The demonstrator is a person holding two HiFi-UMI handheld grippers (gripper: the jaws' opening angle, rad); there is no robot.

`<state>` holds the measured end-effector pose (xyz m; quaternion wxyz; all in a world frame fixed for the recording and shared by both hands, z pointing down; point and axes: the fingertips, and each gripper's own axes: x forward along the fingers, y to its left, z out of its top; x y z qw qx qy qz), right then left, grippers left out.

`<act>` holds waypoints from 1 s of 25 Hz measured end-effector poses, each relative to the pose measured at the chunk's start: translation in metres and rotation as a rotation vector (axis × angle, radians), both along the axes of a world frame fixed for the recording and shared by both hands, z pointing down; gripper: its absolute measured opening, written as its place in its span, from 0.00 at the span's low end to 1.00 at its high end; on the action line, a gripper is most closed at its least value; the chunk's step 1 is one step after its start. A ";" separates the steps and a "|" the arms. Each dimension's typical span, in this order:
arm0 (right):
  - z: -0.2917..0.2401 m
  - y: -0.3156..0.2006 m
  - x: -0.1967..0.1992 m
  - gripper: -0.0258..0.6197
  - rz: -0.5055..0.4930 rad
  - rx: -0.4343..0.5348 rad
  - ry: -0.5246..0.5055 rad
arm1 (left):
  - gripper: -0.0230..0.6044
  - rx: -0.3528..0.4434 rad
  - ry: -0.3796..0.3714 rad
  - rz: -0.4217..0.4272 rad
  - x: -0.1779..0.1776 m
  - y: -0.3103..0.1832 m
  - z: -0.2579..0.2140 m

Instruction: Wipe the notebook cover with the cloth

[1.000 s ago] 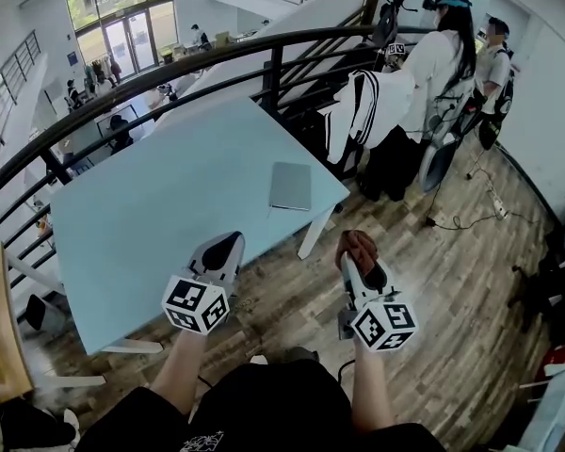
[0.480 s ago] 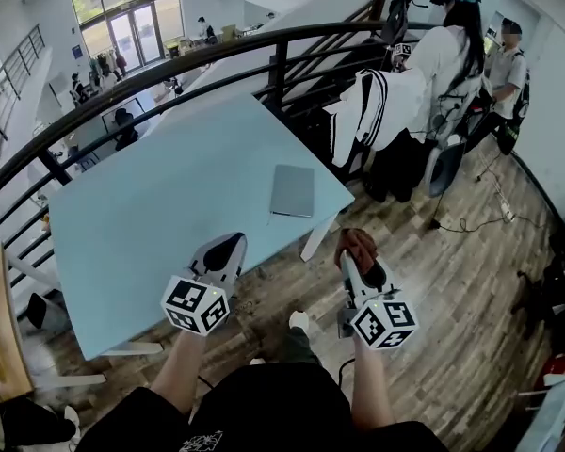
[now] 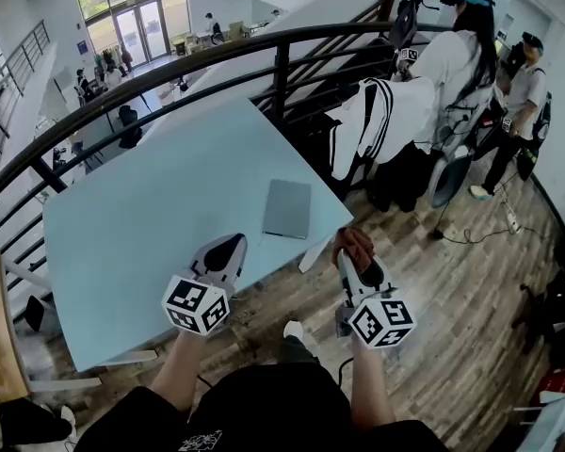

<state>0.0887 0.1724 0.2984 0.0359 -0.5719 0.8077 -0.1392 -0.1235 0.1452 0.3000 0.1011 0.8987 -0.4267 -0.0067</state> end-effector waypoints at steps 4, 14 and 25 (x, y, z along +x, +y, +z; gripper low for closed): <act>0.003 -0.036 0.017 0.27 -0.020 -0.010 -0.007 | 0.05 -0.010 0.000 -0.010 0.019 -0.034 0.000; 0.028 -0.117 0.044 0.27 -0.129 -0.076 -0.034 | 0.05 -0.032 -0.032 -0.077 0.058 -0.102 0.009; 0.068 -0.168 0.057 0.27 -0.236 -0.189 -0.060 | 0.05 -0.105 -0.049 -0.145 0.084 -0.139 0.044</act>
